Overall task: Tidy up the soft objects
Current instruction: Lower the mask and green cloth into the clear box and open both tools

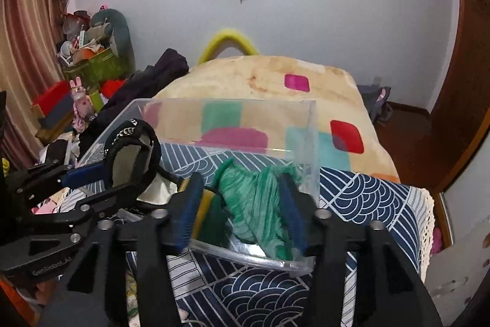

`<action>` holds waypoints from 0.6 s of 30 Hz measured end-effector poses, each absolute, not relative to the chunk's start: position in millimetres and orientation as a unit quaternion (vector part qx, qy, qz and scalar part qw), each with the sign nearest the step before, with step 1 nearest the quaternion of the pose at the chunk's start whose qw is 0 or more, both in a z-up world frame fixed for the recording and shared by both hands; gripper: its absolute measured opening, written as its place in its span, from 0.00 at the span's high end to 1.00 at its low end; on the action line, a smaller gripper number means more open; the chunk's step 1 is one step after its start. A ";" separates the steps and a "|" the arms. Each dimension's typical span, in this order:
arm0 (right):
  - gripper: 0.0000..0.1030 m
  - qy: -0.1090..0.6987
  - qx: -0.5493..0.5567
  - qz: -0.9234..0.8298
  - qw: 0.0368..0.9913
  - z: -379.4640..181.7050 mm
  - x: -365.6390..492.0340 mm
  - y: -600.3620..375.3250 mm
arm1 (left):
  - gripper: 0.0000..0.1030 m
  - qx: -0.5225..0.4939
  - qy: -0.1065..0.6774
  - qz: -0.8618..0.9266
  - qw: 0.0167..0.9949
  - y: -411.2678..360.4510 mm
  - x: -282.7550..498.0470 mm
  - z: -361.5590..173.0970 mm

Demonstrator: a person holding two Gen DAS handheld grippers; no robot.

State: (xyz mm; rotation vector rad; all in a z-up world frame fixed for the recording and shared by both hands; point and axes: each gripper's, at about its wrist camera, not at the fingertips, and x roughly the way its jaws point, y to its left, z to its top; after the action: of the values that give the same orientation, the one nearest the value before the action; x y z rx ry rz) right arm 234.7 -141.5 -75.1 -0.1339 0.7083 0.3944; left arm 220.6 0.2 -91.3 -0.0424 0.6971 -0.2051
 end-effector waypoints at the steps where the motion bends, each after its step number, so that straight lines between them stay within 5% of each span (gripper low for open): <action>1: 0.46 0.341 -0.065 0.191 0.918 -73.8 233.3 -141.9 | 0.43 -0.019 0.337 -0.100 0.936 0.1 217.3 -87.6; 9: 0.21 0.297 -0.066 0.196 0.932 -50.7 207.9 -146.9 | 0.23 -0.015 0.307 -0.084 0.948 5.3 185.3 -56.9; 15: 0.18 0.268 -0.078 0.205 0.938 -41.0 175.8 -148.9 | 0.06 -0.004 0.289 -0.072 0.955 12.6 150.7 -45.4; 18: 0.15 0.264 -0.072 0.207 0.939 -43.3 160.3 -154.3 | 0.06 0.003 0.299 -0.077 0.951 12.9 133.2 -51.5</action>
State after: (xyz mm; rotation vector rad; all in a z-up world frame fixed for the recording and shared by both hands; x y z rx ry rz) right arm 160.3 -154.3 -43.3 -0.1460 0.5382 0.4232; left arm 133.2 12.9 -51.5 0.0061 0.6073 -0.1561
